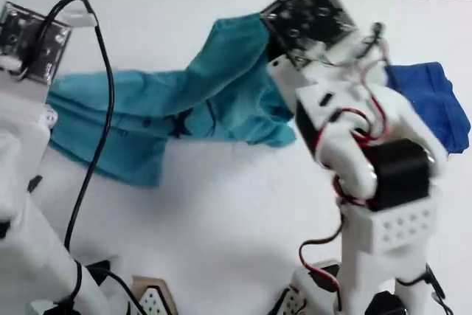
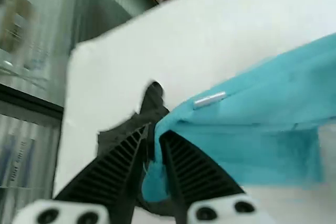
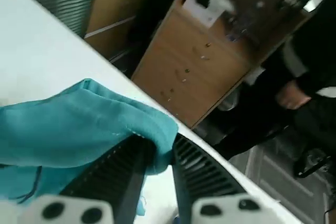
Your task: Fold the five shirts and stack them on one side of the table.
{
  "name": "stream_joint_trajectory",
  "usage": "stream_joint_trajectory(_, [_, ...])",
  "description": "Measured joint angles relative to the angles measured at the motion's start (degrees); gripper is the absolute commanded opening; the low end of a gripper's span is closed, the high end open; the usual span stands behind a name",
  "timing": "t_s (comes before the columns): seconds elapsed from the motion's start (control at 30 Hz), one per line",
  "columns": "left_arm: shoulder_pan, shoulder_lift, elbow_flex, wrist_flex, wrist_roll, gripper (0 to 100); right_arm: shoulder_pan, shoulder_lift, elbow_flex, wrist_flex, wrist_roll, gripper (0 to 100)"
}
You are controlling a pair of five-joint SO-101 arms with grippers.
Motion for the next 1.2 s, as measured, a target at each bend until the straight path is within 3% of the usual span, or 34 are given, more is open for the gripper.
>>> stream_joint_trajectory(0.47, [0.0,-1.1,-16.0,0.1,0.0,3,2.2,-0.6,-20.4,4.3,0.0,1.9])
stream_joint_trajectory(0.83, [0.0,-8.1,-17.5,0.2,3.4,3,2.2,-1.4,-32.9,14.1,0.0,1.9])
stream_joint_trajectory(1.07, [0.3,-14.6,-7.7,0.2,7.2,3,2.2,-1.5,-41.1,17.1,0.0,1.8])
stream_joint_trajectory(1.2, [4.2,-17.2,1.5,0.2,7.4,3,2.2,-1.6,-42.5,15.7,2.1,1.8])
